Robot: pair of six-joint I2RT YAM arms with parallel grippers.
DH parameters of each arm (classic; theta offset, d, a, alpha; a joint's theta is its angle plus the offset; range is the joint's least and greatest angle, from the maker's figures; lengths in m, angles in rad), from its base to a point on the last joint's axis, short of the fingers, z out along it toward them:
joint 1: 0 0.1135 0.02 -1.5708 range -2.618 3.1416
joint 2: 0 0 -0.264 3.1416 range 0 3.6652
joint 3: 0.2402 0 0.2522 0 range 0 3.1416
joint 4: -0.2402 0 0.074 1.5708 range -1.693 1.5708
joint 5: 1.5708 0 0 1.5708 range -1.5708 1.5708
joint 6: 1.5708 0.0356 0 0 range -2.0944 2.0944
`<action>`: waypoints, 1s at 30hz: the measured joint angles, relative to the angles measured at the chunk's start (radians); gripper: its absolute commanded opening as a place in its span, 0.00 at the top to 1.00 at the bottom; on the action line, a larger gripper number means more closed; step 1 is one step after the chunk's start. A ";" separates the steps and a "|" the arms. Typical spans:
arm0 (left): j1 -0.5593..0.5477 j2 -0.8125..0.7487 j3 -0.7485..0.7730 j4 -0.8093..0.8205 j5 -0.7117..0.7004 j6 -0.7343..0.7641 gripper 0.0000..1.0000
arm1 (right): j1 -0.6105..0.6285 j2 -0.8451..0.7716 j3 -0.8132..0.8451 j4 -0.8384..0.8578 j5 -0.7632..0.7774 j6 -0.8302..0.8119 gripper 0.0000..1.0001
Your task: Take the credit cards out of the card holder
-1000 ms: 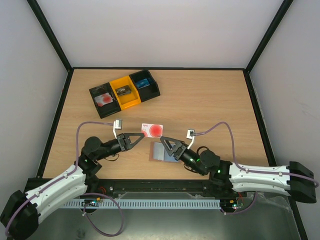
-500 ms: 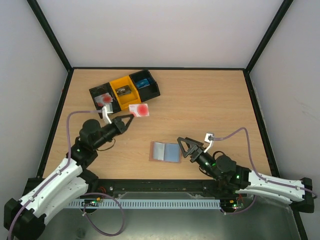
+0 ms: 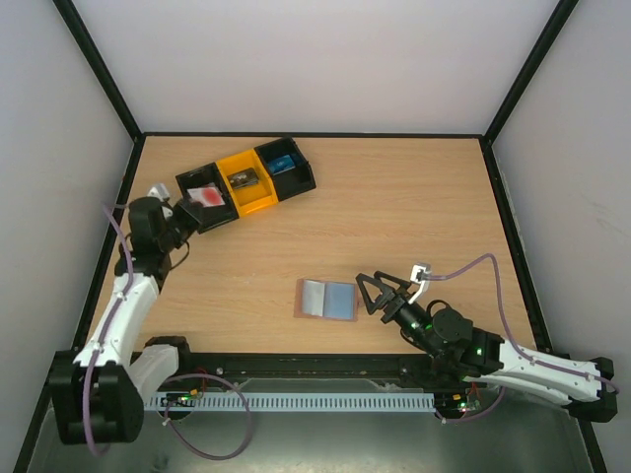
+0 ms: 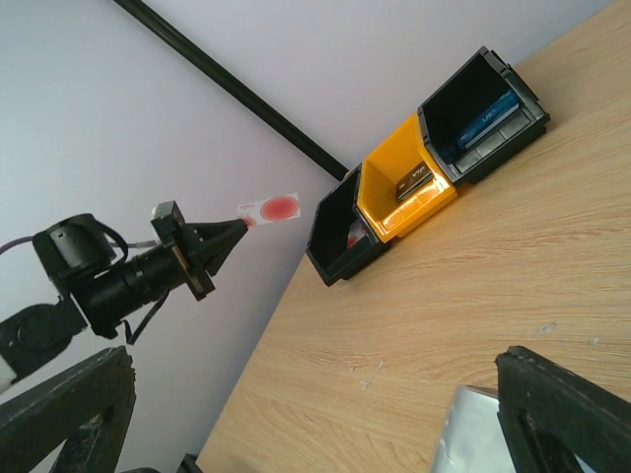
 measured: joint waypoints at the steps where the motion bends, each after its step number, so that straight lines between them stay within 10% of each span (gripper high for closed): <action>1: 0.037 0.027 0.024 -0.012 -0.002 0.014 0.97 | 0.000 -0.003 0.002 -0.003 0.000 -0.002 0.03; 30: 0.141 0.688 0.397 0.005 -0.016 0.148 0.97 | 0.000 0.026 0.012 -0.014 0.040 0.014 0.02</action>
